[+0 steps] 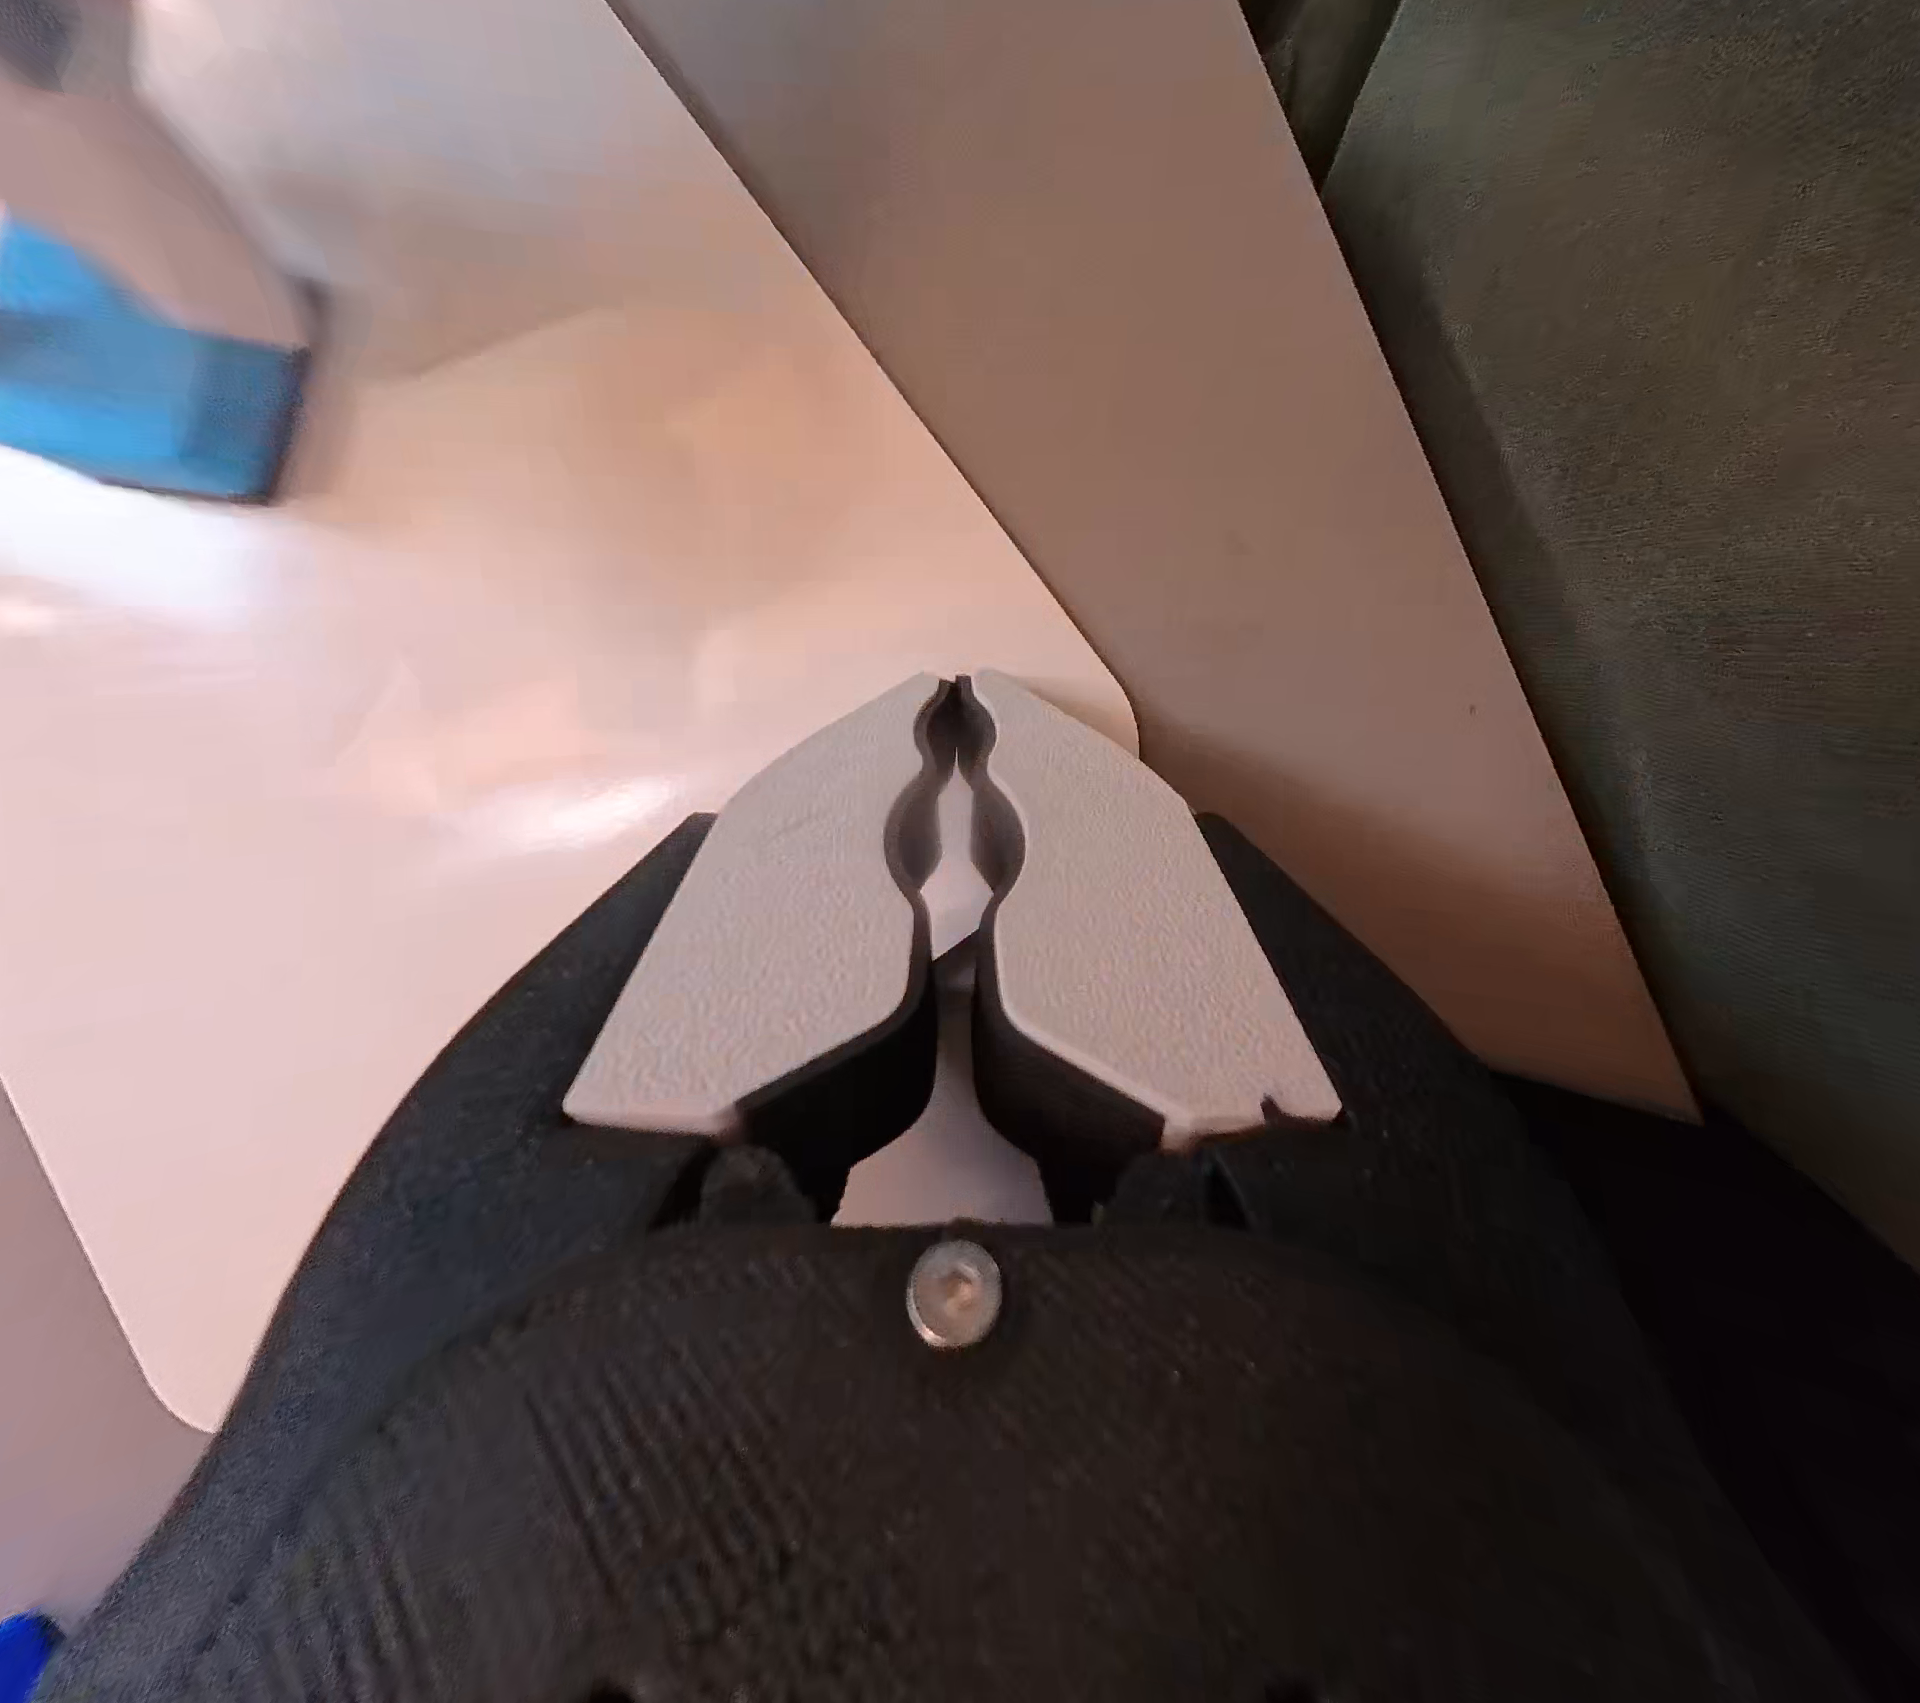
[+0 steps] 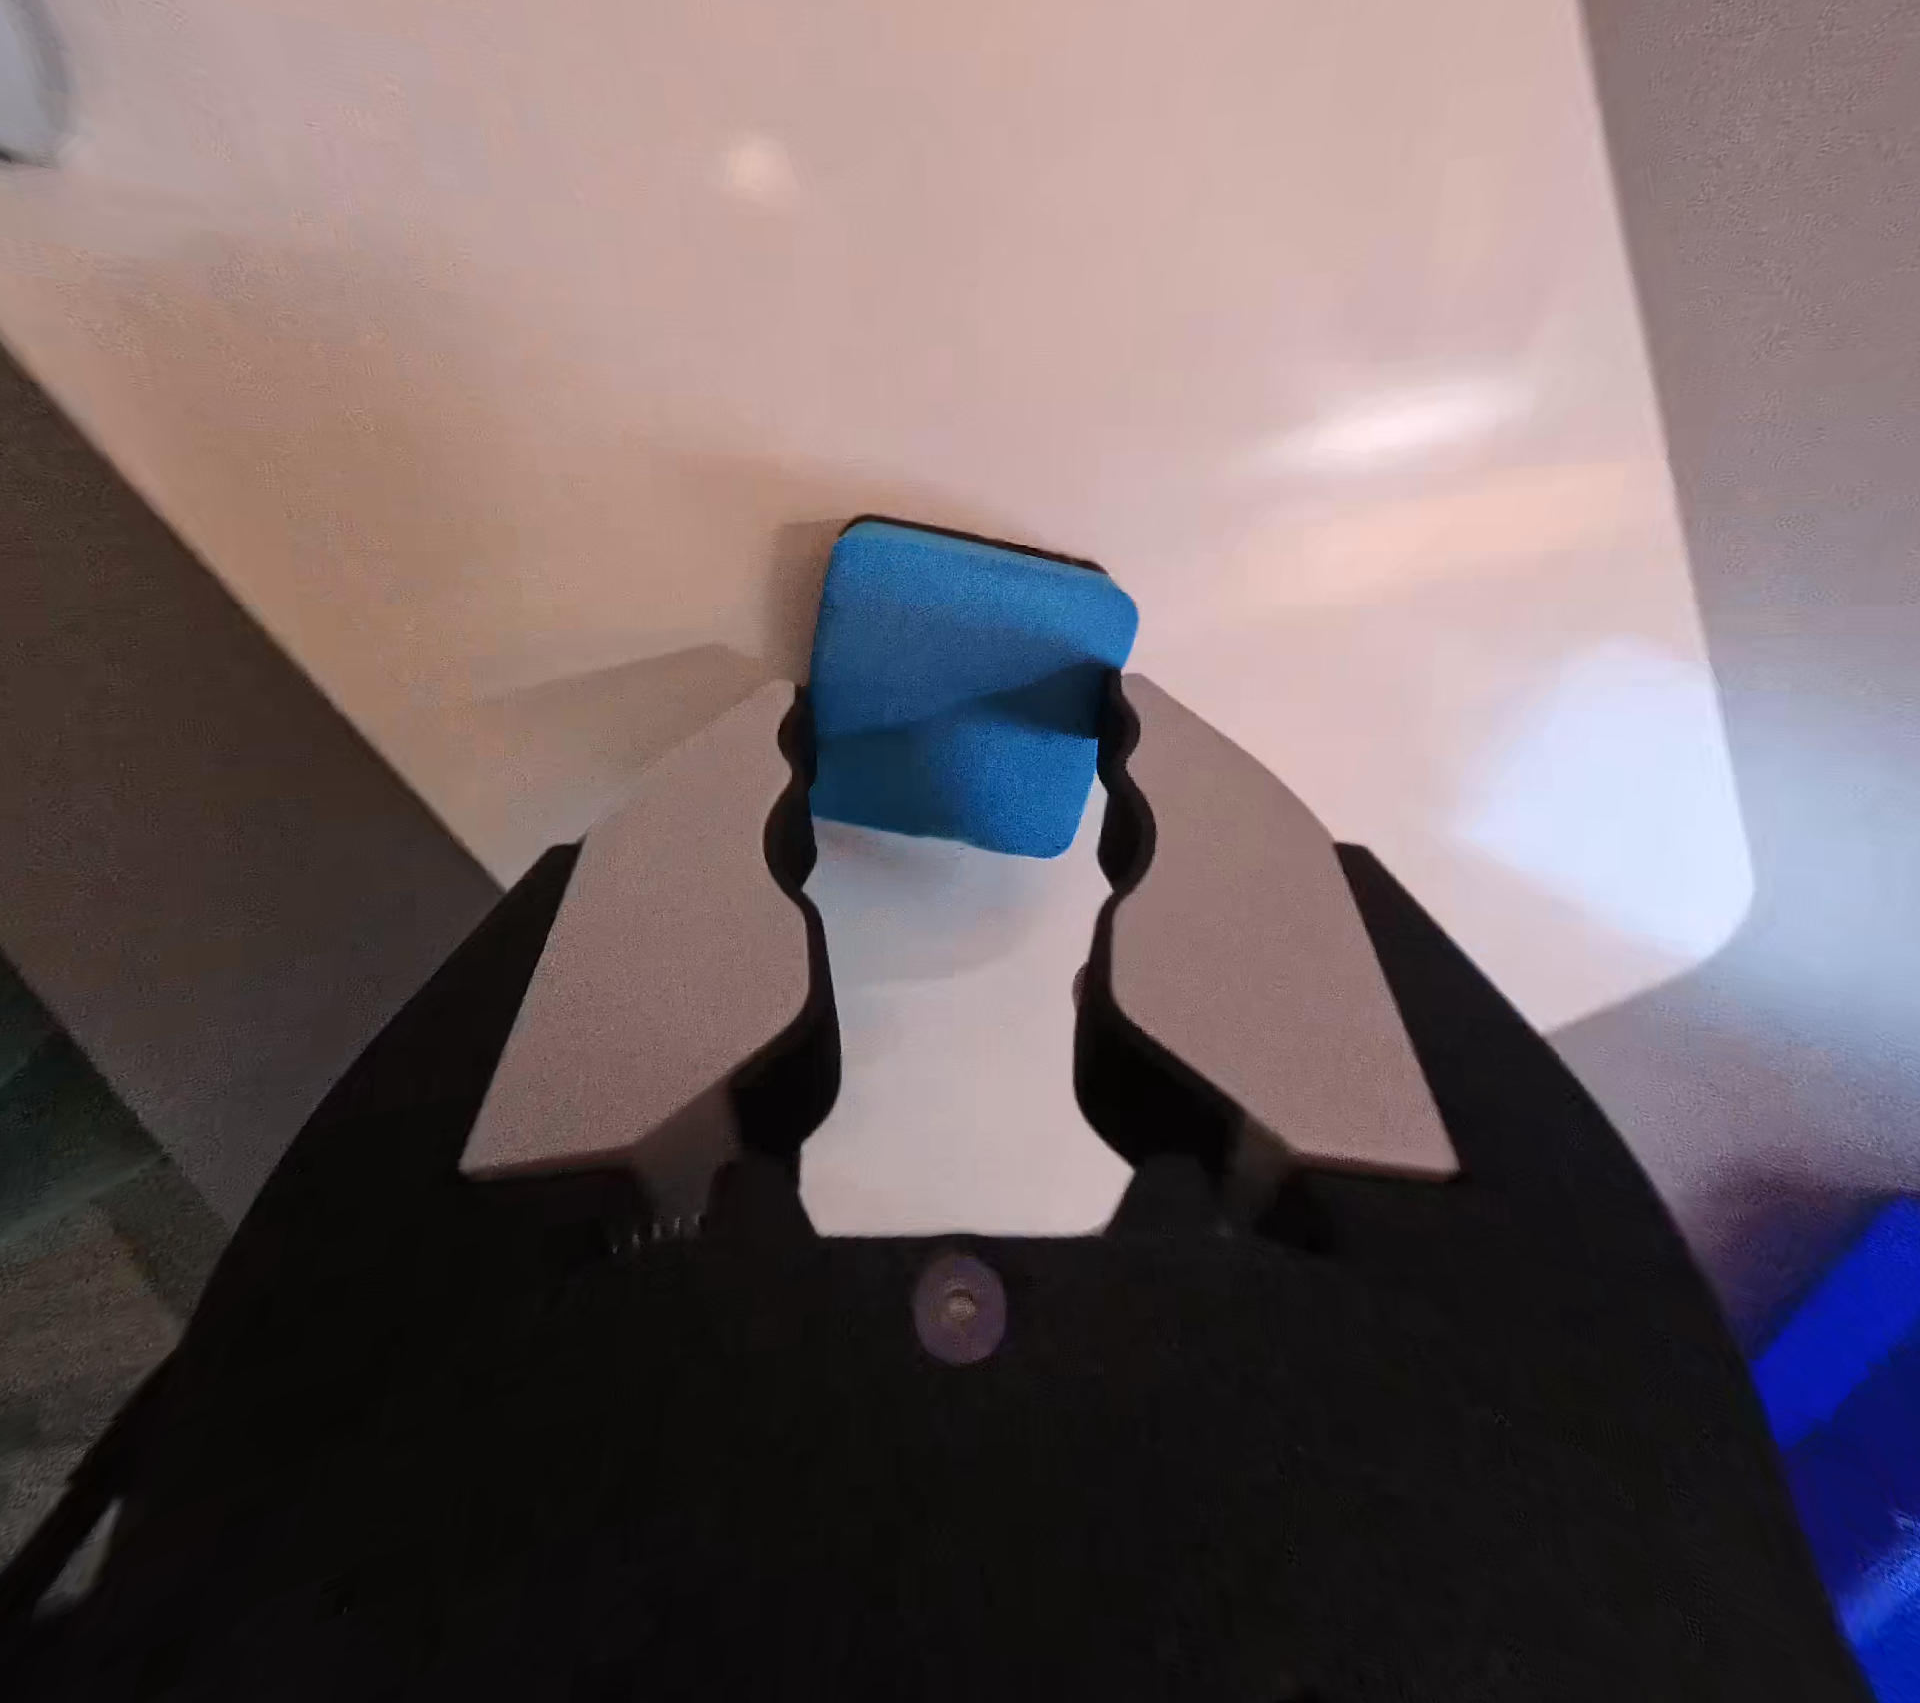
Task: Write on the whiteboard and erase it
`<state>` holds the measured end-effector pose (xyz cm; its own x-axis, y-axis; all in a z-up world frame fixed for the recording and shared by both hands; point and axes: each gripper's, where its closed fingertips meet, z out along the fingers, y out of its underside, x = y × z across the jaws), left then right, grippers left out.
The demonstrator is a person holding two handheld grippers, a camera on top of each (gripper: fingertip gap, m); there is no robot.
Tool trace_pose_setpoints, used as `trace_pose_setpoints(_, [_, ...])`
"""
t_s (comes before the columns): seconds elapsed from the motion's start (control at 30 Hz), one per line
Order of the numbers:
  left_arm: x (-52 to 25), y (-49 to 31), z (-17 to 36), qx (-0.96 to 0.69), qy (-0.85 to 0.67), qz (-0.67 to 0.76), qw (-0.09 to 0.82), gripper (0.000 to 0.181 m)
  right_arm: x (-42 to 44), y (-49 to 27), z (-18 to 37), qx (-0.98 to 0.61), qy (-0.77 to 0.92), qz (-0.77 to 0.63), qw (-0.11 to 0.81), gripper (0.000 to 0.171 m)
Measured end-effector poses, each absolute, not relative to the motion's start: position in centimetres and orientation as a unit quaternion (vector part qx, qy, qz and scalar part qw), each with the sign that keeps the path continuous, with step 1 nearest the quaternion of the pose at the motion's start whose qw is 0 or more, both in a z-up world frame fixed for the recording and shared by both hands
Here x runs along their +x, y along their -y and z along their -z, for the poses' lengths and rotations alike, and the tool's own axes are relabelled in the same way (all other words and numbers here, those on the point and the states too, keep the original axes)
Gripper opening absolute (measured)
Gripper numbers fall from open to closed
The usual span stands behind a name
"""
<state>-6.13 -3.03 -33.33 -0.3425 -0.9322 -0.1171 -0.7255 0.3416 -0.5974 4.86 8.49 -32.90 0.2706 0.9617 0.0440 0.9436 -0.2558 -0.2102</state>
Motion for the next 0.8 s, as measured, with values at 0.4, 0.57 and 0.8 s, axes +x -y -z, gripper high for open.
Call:
trace_pose_setpoints(0.4, [-6.1, 3.1, 33.3, -0.527, -0.786, 0.225, 0.233, 0.001, 8.7, -8.3, 32.9, -0.831, 0.544, -0.050, 0.107, 0.053])
trace_pose_setpoints(0.57, [-6.1, 3.2, 33.3, -0.527, -0.786, 0.223, 0.233, 0.001, 15.9, -18.3, 32.9, -0.900, 0.390, -0.088, 0.175, 0.053])
trace_pose_setpoints(0.8, [-6.1, 3.4, 33.2, -0.532, -0.783, 0.230, 0.223, 0.001, 10.1, -21.2, 32.9, -0.879, 0.448, -0.048, 0.153, 0.053])
